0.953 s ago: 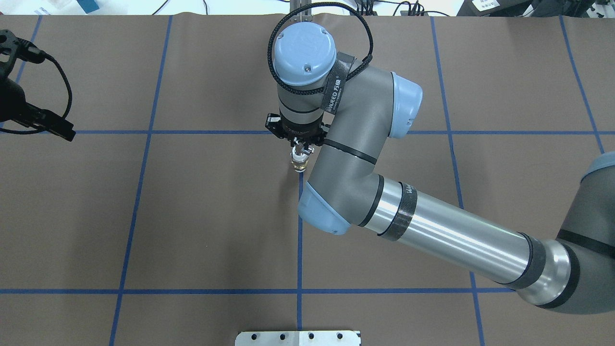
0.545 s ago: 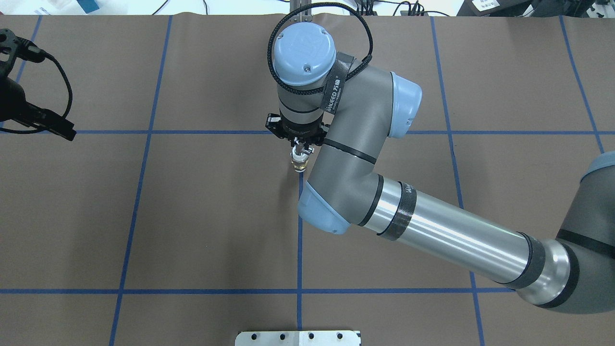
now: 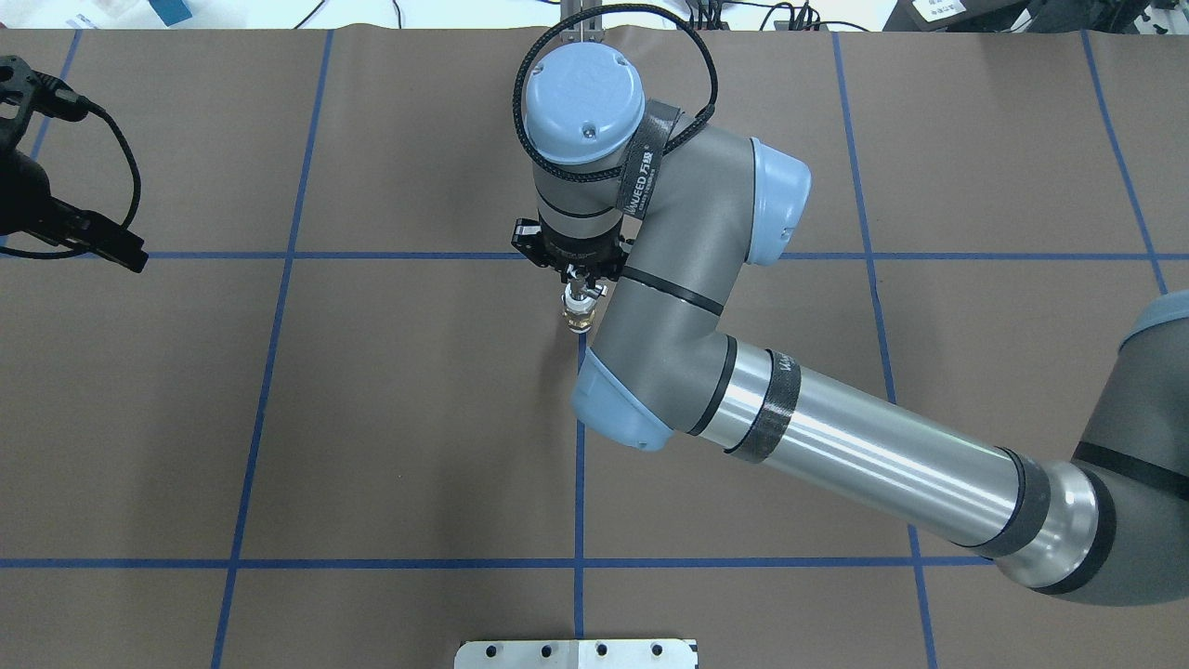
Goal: Assemble PPR valve and pipe with both arms
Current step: 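Lower the elbow onto the valve top and press it down with the right gripper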
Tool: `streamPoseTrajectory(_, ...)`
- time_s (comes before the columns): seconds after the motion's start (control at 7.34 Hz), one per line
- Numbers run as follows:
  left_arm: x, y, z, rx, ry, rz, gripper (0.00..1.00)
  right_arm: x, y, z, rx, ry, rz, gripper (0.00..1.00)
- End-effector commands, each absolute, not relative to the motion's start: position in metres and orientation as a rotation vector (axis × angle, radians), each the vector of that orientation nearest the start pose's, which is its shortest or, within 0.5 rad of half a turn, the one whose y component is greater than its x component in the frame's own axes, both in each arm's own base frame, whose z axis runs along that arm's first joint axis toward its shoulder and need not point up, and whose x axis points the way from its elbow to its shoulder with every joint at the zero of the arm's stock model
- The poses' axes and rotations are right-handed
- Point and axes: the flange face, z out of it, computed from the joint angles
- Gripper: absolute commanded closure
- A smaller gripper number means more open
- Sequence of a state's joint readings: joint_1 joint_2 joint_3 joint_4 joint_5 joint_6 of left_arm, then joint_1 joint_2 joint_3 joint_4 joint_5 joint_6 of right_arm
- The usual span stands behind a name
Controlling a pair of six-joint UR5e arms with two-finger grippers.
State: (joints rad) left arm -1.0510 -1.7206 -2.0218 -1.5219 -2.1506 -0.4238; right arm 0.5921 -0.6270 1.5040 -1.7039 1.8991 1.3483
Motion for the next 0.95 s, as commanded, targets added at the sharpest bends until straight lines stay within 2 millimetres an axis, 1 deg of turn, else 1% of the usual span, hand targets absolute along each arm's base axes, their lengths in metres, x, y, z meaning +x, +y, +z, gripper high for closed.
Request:
streamPoseTrajectory(0.0, 0.1879, -0.4866, 0.3795, 0.221, 0.748, 0.250, 0.01, -0.5512, -0.4927, 0.1117, 0.005, -0.802, 0.228, 1.00)
streamPoseTrajectory(0.54, 0.1888, -0.4866, 0.3787, 0.217, 0.750, 0.239, 0.01, -0.5516, -0.4930, 0.1134, 0.003, -0.799, 0.228, 1.00)
streamPoseTrajectory(0.68, 0.1888, -0.4866, 0.3787, 0.217, 0.750, 0.239, 0.01, -0.5530, -0.4941, 0.1145, 0.003, -0.796, 0.229, 1.00)
streamPoseTrajectory(0.82, 0.1888, -0.4866, 0.3787, 0.217, 0.750, 0.239, 0.01, -0.5572, -0.4969, 0.1110, 0.002, -0.792, 0.229, 1.00)
